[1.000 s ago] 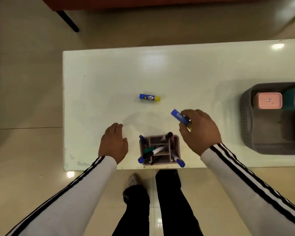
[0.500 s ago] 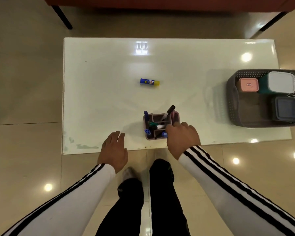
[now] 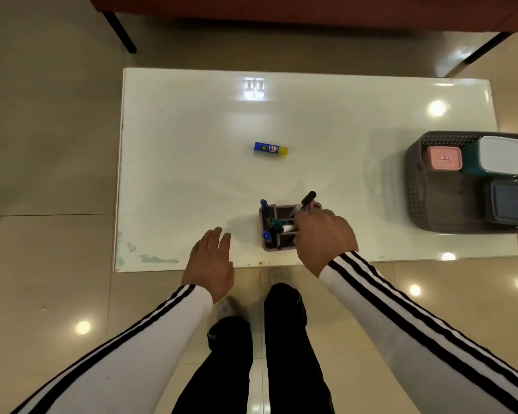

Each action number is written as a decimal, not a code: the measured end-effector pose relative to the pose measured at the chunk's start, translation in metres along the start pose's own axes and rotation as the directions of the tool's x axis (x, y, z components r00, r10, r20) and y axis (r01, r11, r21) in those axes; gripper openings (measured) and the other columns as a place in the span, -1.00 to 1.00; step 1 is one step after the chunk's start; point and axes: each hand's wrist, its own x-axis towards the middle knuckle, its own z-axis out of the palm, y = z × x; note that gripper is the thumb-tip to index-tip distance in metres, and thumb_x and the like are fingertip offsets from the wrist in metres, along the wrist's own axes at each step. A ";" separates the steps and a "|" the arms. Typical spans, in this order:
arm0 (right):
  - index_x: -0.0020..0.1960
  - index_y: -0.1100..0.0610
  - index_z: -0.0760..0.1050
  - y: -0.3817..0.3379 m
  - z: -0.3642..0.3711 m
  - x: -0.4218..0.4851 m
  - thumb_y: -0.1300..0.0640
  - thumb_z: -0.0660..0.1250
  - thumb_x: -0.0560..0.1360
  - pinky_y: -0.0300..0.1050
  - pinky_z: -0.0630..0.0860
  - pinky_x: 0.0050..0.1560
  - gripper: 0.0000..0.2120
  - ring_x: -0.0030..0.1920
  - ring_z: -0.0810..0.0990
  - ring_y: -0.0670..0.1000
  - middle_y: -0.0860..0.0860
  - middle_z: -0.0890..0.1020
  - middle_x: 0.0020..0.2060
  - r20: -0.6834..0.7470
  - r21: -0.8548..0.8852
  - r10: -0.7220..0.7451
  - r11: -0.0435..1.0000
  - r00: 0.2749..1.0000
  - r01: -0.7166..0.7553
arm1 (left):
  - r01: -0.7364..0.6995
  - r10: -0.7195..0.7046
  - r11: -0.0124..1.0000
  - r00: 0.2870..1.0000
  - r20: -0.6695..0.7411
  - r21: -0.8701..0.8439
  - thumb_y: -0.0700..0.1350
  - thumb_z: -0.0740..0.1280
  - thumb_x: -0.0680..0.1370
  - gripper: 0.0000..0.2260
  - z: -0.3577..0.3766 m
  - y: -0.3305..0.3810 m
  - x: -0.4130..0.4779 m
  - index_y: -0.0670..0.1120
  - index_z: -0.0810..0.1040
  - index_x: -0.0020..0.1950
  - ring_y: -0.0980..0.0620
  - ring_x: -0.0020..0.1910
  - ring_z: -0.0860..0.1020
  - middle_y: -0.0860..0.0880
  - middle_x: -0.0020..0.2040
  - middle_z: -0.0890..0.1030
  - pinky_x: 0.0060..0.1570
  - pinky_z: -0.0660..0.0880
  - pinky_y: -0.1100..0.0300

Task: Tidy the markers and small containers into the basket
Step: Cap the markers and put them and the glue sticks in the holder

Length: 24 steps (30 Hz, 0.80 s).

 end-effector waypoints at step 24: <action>0.34 0.07 0.33 0.001 0.011 0.246 0.26 0.16 0.47 -0.04 0.33 -0.01 -0.56 0.12 0.43 0.15 0.11 0.46 0.15 0.043 -0.085 -0.361 0.928 0.932 0.363 | 0.150 -0.154 0.979 0.988 0.018 0.139 0.26 0.42 0.43 -0.02 -0.018 0.002 0.142 -0.05 -0.11 0.59 -0.22 0.55 -0.21 -0.16 0.59 -0.24 0.51 -0.04 -0.21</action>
